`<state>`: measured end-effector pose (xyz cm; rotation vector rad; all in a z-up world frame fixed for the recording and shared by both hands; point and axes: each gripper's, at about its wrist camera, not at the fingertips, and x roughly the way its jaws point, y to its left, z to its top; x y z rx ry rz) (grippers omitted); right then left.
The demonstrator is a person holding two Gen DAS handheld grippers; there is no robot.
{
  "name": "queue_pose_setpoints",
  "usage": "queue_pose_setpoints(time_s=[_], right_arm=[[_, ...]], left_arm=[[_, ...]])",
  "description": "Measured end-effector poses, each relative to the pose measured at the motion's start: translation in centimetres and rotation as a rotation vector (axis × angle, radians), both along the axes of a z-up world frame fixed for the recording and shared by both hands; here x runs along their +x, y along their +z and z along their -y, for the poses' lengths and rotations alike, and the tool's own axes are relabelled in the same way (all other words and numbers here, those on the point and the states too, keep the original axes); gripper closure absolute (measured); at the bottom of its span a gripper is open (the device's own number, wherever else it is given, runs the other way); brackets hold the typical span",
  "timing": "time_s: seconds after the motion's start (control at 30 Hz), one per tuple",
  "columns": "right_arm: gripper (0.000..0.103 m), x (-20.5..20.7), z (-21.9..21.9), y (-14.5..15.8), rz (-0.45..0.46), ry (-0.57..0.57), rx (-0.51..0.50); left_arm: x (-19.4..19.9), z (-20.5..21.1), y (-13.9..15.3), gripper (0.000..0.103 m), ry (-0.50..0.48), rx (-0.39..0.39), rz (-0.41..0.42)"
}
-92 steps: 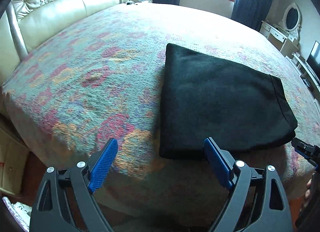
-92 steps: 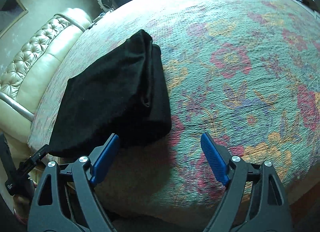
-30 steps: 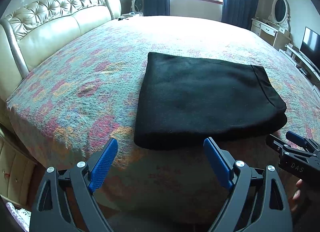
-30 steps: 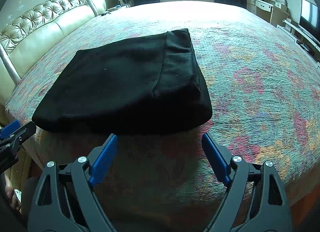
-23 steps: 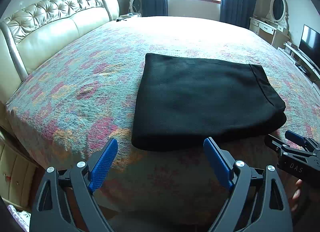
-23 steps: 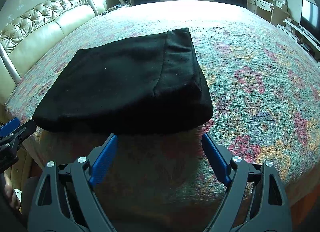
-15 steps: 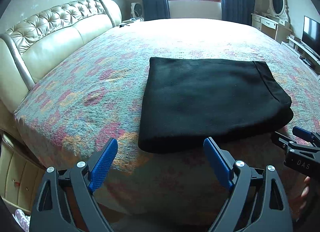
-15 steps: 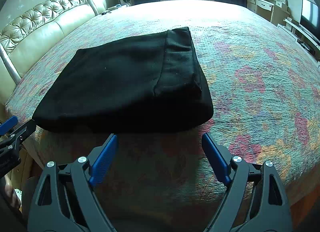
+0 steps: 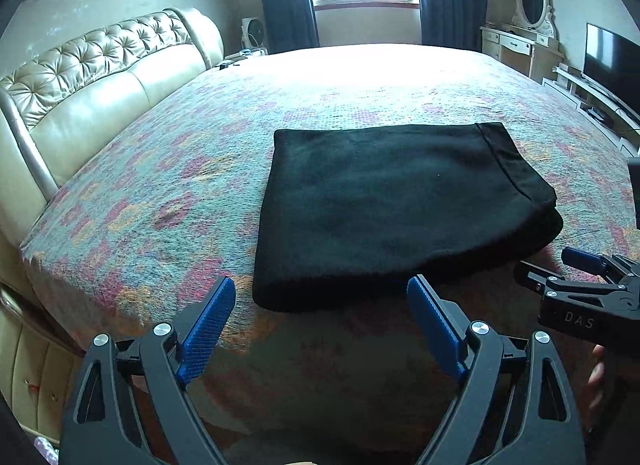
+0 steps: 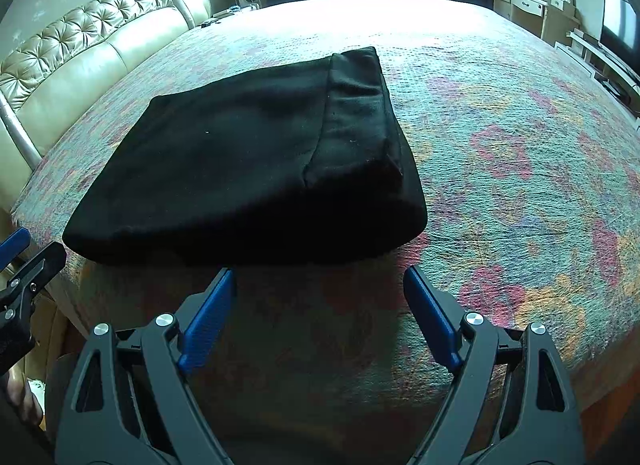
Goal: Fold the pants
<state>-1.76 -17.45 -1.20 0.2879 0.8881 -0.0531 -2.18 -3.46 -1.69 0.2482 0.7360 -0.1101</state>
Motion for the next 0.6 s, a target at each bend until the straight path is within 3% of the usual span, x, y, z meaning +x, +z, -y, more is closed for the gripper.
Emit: queue_pose_setpoints(time_s=[0.43,0.6], right_arm=[[0.018,0.17,-0.16,-0.28,-0.016,0.002,0.012],[0.018,0.21,0.02,-0.46,-0.017,0.0,0.026]], left_arm=[[0.47,0.01,-0.21,0.017,-0.018,-0.059,-0.079],[0.68,0.2,0.48,0.017,-0.084,-0.136,-0.081]])
